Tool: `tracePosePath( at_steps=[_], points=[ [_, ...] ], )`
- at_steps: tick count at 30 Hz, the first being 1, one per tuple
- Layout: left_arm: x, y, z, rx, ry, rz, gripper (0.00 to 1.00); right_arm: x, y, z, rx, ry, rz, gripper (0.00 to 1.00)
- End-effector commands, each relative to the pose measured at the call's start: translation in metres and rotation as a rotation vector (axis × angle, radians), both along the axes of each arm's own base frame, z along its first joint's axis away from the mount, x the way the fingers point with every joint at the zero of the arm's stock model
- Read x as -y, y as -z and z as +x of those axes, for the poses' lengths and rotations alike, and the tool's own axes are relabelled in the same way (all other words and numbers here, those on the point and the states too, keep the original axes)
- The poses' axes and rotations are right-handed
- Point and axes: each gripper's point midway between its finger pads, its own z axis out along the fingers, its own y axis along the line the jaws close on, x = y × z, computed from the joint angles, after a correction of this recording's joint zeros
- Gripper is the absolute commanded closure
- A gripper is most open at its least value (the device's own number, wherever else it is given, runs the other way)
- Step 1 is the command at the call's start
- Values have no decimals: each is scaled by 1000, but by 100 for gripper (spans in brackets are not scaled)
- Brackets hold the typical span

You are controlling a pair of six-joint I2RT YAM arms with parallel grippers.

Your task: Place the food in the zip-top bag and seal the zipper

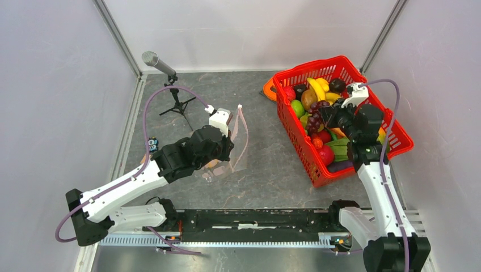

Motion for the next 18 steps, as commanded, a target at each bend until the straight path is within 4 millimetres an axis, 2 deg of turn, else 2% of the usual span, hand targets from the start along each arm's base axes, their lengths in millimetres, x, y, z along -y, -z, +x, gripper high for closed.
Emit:
tracePosePath(
  at_steps=[1,5,10,13,18],
  points=[
    [0,-11,4,36,0,-26,92,-6,-70,-9,203,-28,13,100],
    [2,-12,4,37,6,-28,92,-19,-104,-24,298,-107,24,100],
    [4,-12,3,33,11,-34,92,-44,-143,-52,435,-276,30,100],
    [4,-12,3,33,11,-34,92,-57,-156,-69,500,-369,21,100],
    [3,-13,3,36,8,-41,92,-77,-168,-95,567,-519,61,99]
  ],
)
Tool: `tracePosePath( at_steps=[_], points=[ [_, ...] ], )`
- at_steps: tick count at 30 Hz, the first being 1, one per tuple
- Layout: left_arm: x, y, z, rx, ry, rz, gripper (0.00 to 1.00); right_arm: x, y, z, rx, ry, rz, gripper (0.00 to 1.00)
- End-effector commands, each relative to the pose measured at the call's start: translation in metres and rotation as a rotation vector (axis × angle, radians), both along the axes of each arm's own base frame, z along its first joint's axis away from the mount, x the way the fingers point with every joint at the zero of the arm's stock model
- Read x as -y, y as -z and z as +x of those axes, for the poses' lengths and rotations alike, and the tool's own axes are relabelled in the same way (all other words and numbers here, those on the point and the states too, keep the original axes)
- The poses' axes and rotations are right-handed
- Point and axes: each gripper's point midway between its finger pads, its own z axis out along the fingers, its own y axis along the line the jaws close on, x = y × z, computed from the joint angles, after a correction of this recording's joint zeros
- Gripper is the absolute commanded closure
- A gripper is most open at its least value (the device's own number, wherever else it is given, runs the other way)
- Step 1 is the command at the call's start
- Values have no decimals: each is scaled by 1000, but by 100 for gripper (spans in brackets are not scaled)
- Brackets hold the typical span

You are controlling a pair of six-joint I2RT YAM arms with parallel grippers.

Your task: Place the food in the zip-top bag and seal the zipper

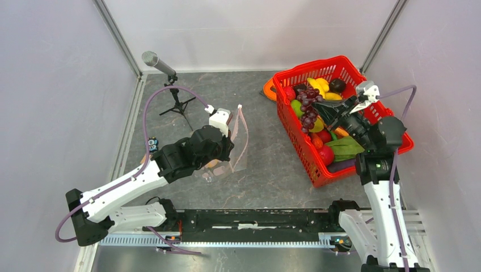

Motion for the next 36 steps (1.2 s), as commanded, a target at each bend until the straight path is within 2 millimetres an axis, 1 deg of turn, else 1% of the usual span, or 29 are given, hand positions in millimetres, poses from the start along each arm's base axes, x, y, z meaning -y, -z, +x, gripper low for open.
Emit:
tracePosePath(
  at_steps=[1,4,6,8,9,12,14,16,19,24,28,30,32,36],
  points=[
    [3,-14,3,37,9,-45,92,-27,-46,-39,190,-213,19,99],
    [4,-14,2,33,13,-51,92,-38,-49,-56,211,-319,66,99],
    [4,-15,1,32,13,-55,92,-42,-52,-64,228,-362,80,99],
    [4,-15,0,30,16,-58,92,-44,-53,-68,238,-387,82,99],
    [4,-15,0,30,17,-59,92,-51,-53,-74,240,-421,84,98],
    [4,-15,-1,30,16,-68,92,-56,-53,-78,239,-453,94,98],
    [5,-17,-1,31,18,-76,92,-66,-49,-81,222,-504,105,97],
    [6,-17,-1,32,22,-82,92,-74,-41,-76,176,-525,121,97],
    [7,-17,-1,30,26,-83,92,-84,-32,-63,125,-502,148,97],
    [9,-17,-1,28,32,-86,92,-120,-33,-69,101,-593,205,97],
    [8,-19,-1,30,22,-96,91,-141,-32,-62,69,-587,253,97],
    [7,-20,-1,32,18,-97,92,-150,-29,-56,36,-560,281,98],
    [6,-21,0,33,9,-103,91,-159,-21,-51,0,-519,308,98],
    [4,-21,2,32,-17,-112,91,-181,-15,-51,-16,-483,325,98]
  ],
)
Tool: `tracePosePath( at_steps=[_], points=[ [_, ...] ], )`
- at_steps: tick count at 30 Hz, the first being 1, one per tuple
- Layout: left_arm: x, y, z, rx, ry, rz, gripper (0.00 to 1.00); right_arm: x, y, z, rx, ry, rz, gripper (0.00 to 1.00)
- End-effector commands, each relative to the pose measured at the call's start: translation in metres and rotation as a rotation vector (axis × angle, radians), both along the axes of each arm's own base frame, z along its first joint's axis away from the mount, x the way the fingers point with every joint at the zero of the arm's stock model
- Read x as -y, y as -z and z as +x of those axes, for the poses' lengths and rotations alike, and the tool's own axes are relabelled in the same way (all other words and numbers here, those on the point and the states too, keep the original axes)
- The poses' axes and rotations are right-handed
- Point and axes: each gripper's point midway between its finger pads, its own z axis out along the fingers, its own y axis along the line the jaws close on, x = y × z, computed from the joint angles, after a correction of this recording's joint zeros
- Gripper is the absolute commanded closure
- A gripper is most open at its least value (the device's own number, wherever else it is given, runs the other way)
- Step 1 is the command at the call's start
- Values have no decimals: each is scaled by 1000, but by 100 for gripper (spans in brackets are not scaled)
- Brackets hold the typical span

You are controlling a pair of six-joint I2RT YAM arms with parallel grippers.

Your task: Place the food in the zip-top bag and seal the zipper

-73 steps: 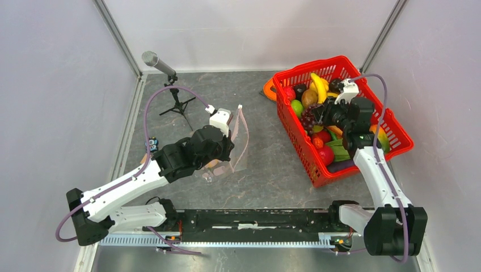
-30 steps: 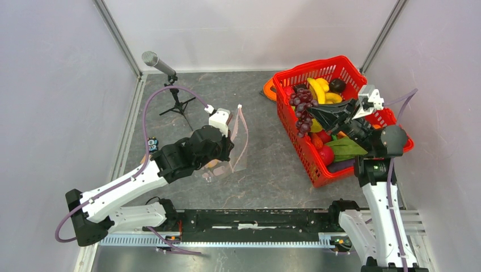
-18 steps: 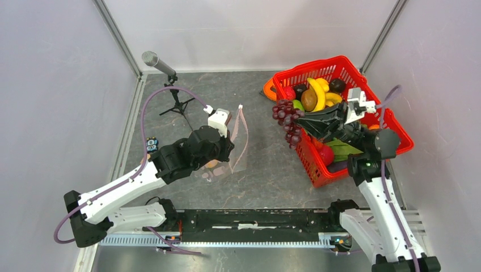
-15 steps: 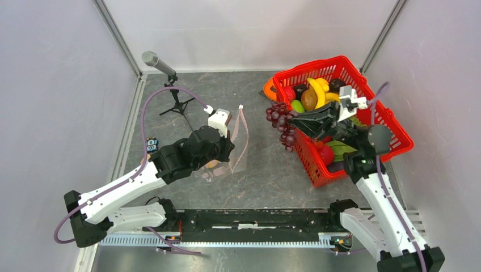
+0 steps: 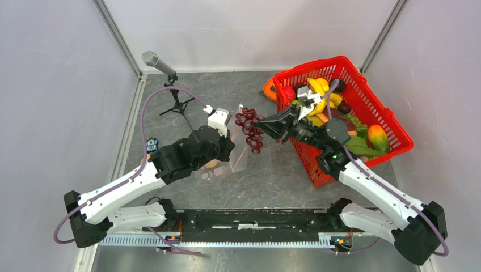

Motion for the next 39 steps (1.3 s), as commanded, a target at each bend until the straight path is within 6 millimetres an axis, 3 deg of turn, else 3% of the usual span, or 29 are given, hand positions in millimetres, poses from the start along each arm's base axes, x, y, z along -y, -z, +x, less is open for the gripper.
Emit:
tracePosePath(
  at_steps=[1,11,19,23,34,39],
  points=[
    [1,-16,5,22,-44,-81,91,-10,-18,13,32,146,81,98],
    [4,-20,5,14,-64,-150,89,-11,6,19,-53,326,231,98],
    [-9,-17,8,21,-129,-127,89,3,32,35,-130,512,145,98],
    [-14,-17,10,29,-156,-126,90,-7,45,30,-131,466,47,98],
    [-20,-17,14,34,-202,-123,93,-36,70,-10,-77,200,-152,97],
    [-21,-21,15,43,-204,-125,94,-39,93,-18,-47,141,-306,97]
  ],
)
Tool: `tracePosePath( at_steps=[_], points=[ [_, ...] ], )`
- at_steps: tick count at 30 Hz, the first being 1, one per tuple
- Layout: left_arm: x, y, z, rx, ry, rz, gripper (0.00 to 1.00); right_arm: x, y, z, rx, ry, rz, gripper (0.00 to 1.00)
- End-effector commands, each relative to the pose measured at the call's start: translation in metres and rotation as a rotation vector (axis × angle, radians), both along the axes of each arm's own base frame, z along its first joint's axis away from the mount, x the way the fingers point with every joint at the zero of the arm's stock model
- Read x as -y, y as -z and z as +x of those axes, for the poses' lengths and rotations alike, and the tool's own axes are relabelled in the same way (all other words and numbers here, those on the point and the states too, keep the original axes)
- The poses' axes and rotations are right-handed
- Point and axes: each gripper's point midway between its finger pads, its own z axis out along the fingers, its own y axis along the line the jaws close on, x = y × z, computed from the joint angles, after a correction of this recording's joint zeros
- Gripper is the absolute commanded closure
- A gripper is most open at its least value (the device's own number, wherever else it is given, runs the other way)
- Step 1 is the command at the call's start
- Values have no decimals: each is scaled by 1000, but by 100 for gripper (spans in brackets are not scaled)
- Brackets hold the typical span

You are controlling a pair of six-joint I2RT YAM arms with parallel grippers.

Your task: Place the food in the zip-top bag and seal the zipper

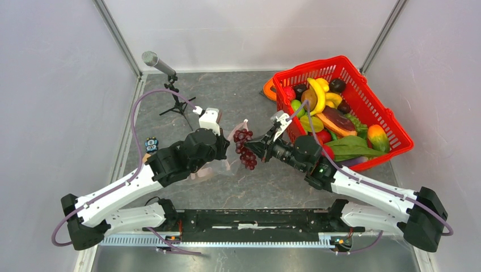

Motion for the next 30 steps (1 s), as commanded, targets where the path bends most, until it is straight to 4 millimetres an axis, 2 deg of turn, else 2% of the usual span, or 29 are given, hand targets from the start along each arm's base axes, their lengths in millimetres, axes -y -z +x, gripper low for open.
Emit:
tracePosePath(
  at_steps=[1,5,9,13,16,18,22,23,26,29,30],
  points=[
    [-5,-18,7,36,-62,-62,94,-4,-13,-15,79,-108,-75,97],
    [-4,-20,6,40,-48,-60,94,-1,0,-17,92,-121,-125,97],
    [5,-23,2,57,21,-65,94,-11,15,-15,76,-176,-252,97],
    [27,-23,-12,77,215,-52,94,-9,30,-4,61,-161,-394,94],
    [42,-16,-23,73,350,-26,98,-8,30,10,48,-114,-460,94],
    [49,-12,-30,57,409,-24,98,-12,25,18,27,-89,-443,94],
    [51,-5,-30,38,414,-14,98,-20,24,23,-90,-78,-324,87],
    [49,-4,-29,37,402,-13,98,-20,30,24,-122,-70,-313,82],
    [46,-5,-29,49,387,-22,98,-17,46,29,-199,-44,-278,79],
    [43,-3,-26,51,365,-23,98,-21,47,26,-213,-94,-229,66],
    [42,-1,-25,45,350,-17,98,-21,46,25,-213,-104,-217,56]
  ],
)
